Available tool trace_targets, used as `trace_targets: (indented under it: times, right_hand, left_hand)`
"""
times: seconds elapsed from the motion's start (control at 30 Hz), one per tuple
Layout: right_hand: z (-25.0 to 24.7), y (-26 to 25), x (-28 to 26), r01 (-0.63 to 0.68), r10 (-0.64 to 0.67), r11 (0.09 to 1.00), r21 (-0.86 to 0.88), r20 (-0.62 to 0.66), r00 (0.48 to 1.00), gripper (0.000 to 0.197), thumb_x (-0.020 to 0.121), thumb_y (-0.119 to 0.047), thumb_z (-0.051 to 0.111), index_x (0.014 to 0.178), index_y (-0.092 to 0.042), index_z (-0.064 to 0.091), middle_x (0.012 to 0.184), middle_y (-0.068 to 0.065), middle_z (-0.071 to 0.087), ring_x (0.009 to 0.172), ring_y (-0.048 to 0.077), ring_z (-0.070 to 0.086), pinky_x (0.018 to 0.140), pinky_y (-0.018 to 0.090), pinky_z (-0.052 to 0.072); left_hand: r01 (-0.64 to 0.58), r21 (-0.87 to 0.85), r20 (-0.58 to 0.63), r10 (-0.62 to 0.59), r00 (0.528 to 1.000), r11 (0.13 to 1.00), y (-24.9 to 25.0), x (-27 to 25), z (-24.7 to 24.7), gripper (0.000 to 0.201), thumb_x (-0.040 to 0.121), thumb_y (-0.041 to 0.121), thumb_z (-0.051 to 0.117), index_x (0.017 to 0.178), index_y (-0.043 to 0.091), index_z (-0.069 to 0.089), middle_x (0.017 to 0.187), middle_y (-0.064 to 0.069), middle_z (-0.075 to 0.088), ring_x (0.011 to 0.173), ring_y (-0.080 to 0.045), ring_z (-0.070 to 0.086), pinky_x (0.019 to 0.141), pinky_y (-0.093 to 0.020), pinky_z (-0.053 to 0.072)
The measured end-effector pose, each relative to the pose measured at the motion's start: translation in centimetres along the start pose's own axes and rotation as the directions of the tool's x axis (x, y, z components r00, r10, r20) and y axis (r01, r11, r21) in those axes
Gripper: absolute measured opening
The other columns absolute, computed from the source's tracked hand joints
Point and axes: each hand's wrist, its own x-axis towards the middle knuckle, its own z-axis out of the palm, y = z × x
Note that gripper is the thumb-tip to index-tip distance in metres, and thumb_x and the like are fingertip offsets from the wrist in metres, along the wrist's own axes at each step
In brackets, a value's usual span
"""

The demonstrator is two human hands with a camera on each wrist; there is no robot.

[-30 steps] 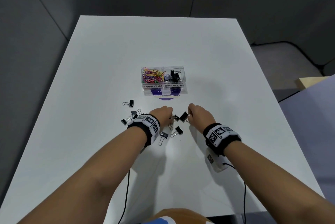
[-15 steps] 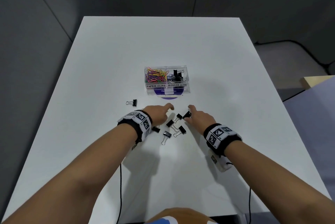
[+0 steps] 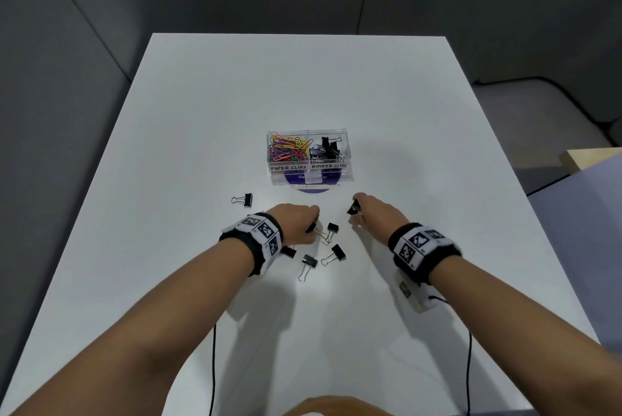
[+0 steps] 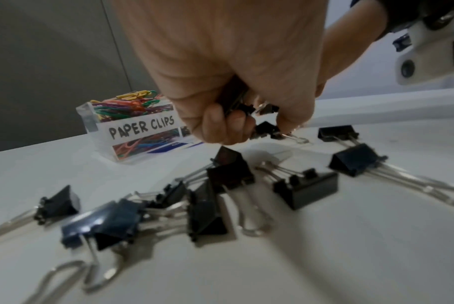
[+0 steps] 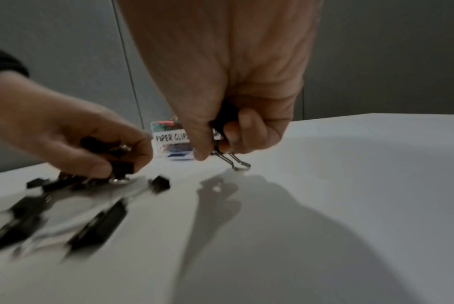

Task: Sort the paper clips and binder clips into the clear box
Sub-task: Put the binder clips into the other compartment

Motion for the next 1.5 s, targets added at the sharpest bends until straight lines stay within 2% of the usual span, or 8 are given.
trace_targets:
  times: [0.13,0.27,0.5,0.77,1.1,1.27,1.4,1.5]
  right_hand:
    - [-4.0,-0.6,2.5,0.092,-0.089,0.996,0.016,-0.111,0.990,0.038,0.096,-0.019,0.047,0.133,-0.010,0.039,0.122,0.014,0.058,0.100,0.030,0.061,0.080,0.032,0.047]
    - [-7.4,-2.3,6.8,0.155,-0.160,0.987,-0.042,-0.185,0.970,0.038,0.095,-0.013,0.046,0.133,-0.012,0.040,0.120,0.018,0.055,0.102,0.036,0.059,0.087,0.043,0.049]
    - [-8.2,-4.6,11.0,0.174,-0.183,0.978,-0.112,-0.074,0.980,0.055,0.089,-0.010,0.054,0.140,-0.019,0.035,0.131,0.016,0.046,0.113,0.036,0.054,0.091,0.040,0.045]
    - [-6.1,-1.3,6.8,0.170,-0.160,0.985,0.006,-0.303,0.940,0.043,0.090,-0.017,0.052,0.133,-0.017,0.043,0.127,0.008,0.049,0.114,0.026,0.052,0.083,0.037,0.047]
    - [-0.5,1.9,2.6,0.131,-0.125,0.991,0.019,-0.184,0.975,0.028,0.096,-0.023,0.046,0.124,-0.017,0.052,0.124,0.000,0.052,0.107,0.019,0.055,0.079,0.032,0.048]
    - [-0.2,1.4,1.8,0.176,-0.174,0.984,0.007,-0.136,0.975,0.027,0.097,-0.023,0.045,0.122,-0.016,0.054,0.124,0.001,0.053,0.110,0.020,0.053,0.080,0.032,0.047]
    - [0.5,0.2,0.9,0.294,-0.296,0.955,-0.042,-0.051,0.954,0.034,0.096,-0.022,0.044,0.129,-0.018,0.051,0.132,-0.001,0.051,0.118,0.020,0.050,0.089,0.032,0.045]
    - [1.0,-0.7,0.2,0.392,-0.387,0.909,-0.141,0.065,0.920,0.047,0.093,-0.027,0.046,0.139,-0.019,0.039,0.145,0.002,0.040,0.127,0.025,0.042,0.103,0.033,0.037]
  left_hand:
    - [-0.016,-0.067,-0.098,0.010,0.995,0.998,-1.2,0.4,-2.3,0.030,0.093,0.033,0.049,0.109,0.008,0.047,0.094,-0.008,0.062,0.072,-0.021,0.051,0.063,-0.028,0.039]
    - [-0.072,-0.126,-0.247,0.039,0.968,0.989,-2.6,1.2,-4.5,0.025,0.091,0.031,0.051,0.103,0.009,0.049,0.087,0.001,0.050,0.076,-0.019,0.050,0.065,-0.026,0.040]
    - [-0.053,-0.125,-0.321,0.010,0.947,0.991,-4.6,2.8,-7.4,0.028,0.089,0.030,0.054,0.107,0.007,0.053,0.103,-0.009,0.056,0.090,-0.026,0.056,0.077,-0.034,0.046]
    - [-0.023,-0.121,-0.315,-0.016,0.949,0.992,-4.7,6.7,-13.3,0.034,0.094,0.023,0.052,0.125,0.009,0.048,0.124,-0.010,0.053,0.108,-0.027,0.057,0.090,-0.034,0.045]
    - [-0.048,0.109,-0.087,0.058,0.995,0.993,-1.2,11.6,-11.6,0.034,0.093,0.025,0.054,0.122,0.006,0.056,0.126,-0.011,0.050,0.108,-0.032,0.058,0.085,-0.036,0.046]
    - [-0.084,0.111,-0.174,0.102,0.979,0.990,-1.3,9.9,-11.7,0.039,0.094,0.025,0.051,0.131,0.014,0.050,0.131,-0.007,0.051,0.117,-0.027,0.053,0.090,-0.037,0.045]
    - [-0.138,0.117,-0.297,0.167,0.940,0.983,-1.0,6.0,-10.9,0.027,0.095,0.024,0.045,0.116,0.015,0.059,0.119,-0.004,0.058,0.106,-0.024,0.058,0.079,-0.034,0.047]
    - [-0.138,0.131,-0.252,0.168,0.953,0.982,-2.2,2.6,-8.6,0.025,0.095,0.020,0.042,0.109,0.017,0.062,0.110,-0.002,0.064,0.101,-0.023,0.060,0.076,-0.031,0.047]
